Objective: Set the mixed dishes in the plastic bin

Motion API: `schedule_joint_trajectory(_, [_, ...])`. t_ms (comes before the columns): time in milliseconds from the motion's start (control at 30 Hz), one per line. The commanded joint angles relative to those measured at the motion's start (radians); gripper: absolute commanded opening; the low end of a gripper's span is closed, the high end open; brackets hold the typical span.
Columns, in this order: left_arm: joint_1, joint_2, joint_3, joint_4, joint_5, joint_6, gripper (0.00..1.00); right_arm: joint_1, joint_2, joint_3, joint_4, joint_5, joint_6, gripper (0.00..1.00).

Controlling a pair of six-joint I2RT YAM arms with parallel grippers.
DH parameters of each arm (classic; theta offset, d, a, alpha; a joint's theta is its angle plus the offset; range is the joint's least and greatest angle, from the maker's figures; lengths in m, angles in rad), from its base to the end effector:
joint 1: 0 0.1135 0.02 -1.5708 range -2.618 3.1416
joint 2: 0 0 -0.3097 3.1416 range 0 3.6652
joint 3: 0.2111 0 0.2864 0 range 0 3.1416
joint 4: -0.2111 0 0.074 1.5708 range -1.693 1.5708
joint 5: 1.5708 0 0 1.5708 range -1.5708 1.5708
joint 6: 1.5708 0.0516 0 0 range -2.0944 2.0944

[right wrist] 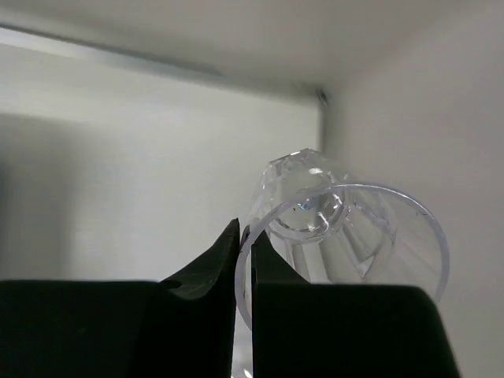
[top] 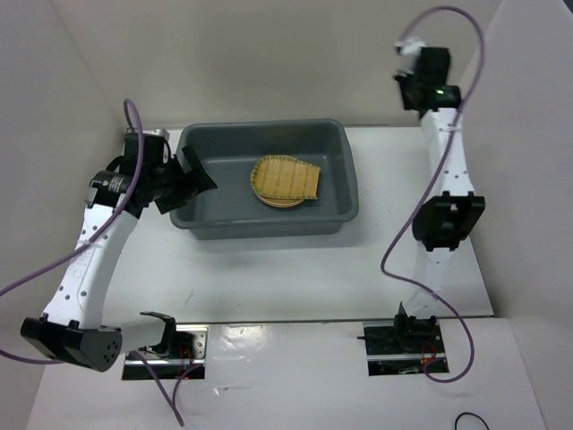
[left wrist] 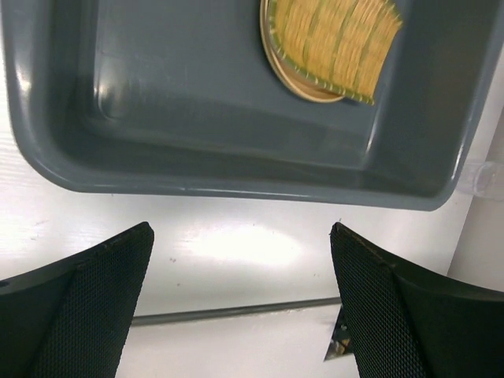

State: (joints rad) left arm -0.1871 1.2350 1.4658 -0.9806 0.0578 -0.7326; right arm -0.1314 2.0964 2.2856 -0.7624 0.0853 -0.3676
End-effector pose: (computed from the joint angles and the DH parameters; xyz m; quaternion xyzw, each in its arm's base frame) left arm 0.2634 -0.0529 0.4428 -0.2358 0.8858 -0.2008 0.3457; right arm 0.5392 -0.0757 0.4250 -0.0831 0.8737 -0.1543 0.4539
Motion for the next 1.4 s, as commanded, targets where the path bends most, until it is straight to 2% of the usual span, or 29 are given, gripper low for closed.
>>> schedule_joint_trajectory(0, [0.021,-0.058,0.030,0.046,-0.051,0.038,0.99,0.331,-0.116,0.200,-0.156,-0.154,-0.177,0.00])
schedule_joint_trajectory(67, [0.021,-0.071,0.030,0.007,-0.081,0.038,0.99,0.435,-0.050,0.309,-0.237,-0.205,-0.231,0.00])
schedule_joint_trajectory(133, [0.021,-0.085,0.030,-0.044,-0.130,0.009,0.99,0.569,0.046,0.559,-0.395,-0.281,-0.231,0.00])
schedule_joint_trajectory(167, [0.032,-0.100,0.030,-0.061,-0.142,-0.010,0.99,0.614,0.192,0.677,-0.460,-0.295,-0.231,0.00])
schedule_joint_trajectory(200, [0.032,-0.121,0.001,-0.061,-0.127,-0.010,0.99,0.659,0.261,0.812,-0.527,-0.295,-0.240,0.00])
schedule_joint_trajectory(233, [0.032,-0.138,-0.013,-0.061,-0.118,-0.020,0.99,0.753,0.261,0.752,-0.508,-0.253,-0.254,0.00])
schedule_joint_trajectory(267, [0.032,-0.152,-0.027,-0.061,-0.118,-0.031,0.99,0.789,0.301,0.729,-0.508,-0.252,-0.293,0.00])
schedule_joint_trajectory(333, [0.041,-0.202,-0.048,-0.061,-0.095,-0.056,0.99,0.861,0.394,0.839,-0.496,-0.228,-0.294,0.00])
schedule_joint_trajectory(367, [0.041,-0.228,-0.059,-0.061,-0.095,-0.056,0.99,0.880,0.413,0.798,-0.465,-0.228,-0.303,0.00])
schedule_joint_trajectory(467, [0.041,-0.262,-0.070,-0.089,-0.062,-0.080,0.99,0.932,0.481,0.825,-0.393,-0.196,-0.318,0.00])
schedule_joint_trajectory(633, [0.041,-0.281,-0.145,-0.089,0.068,-0.089,0.99,0.967,0.631,0.850,-0.250,-0.142,-0.332,0.00])
schedule_joint_trajectory(900, [0.041,-0.304,-0.166,-0.098,0.068,-0.114,0.99,1.003,0.755,0.850,-0.204,-0.072,-0.410,0.00])
schedule_joint_trajectory(967, [0.041,-0.304,-0.193,-0.098,0.091,-0.123,0.99,1.003,0.769,0.850,-0.179,-0.032,-0.422,0.04])
schedule_joint_trajectory(1000, [0.041,-0.304,-0.203,-0.098,0.091,-0.123,0.99,1.003,0.769,0.850,-0.169,-0.032,-0.422,0.07])
schedule_joint_trajectory(1067, [0.041,-0.315,-0.234,-0.073,0.118,-0.145,0.99,1.003,0.778,0.850,-0.169,-0.019,-0.432,0.32])
schedule_joint_trajectory(1100, [0.041,-0.327,-0.243,-0.064,0.132,-0.145,0.99,1.003,0.778,0.850,-0.169,-0.019,-0.432,0.54])
schedule_joint_trajectory(1167, [0.041,-0.338,-0.258,-0.064,0.143,-0.145,0.99,1.003,0.766,0.850,-0.157,-0.019,-0.432,0.73])
schedule_joint_trajectory(1267, [0.041,-0.338,-0.283,-0.041,0.157,-0.145,0.99,1.003,0.743,0.850,-0.124,-0.010,-0.416,0.86])
schedule_joint_trajectory(1367, [0.041,-0.327,-0.298,-0.027,0.169,-0.145,0.99,0.991,0.691,0.850,-0.065,0.030,-0.386,0.88])
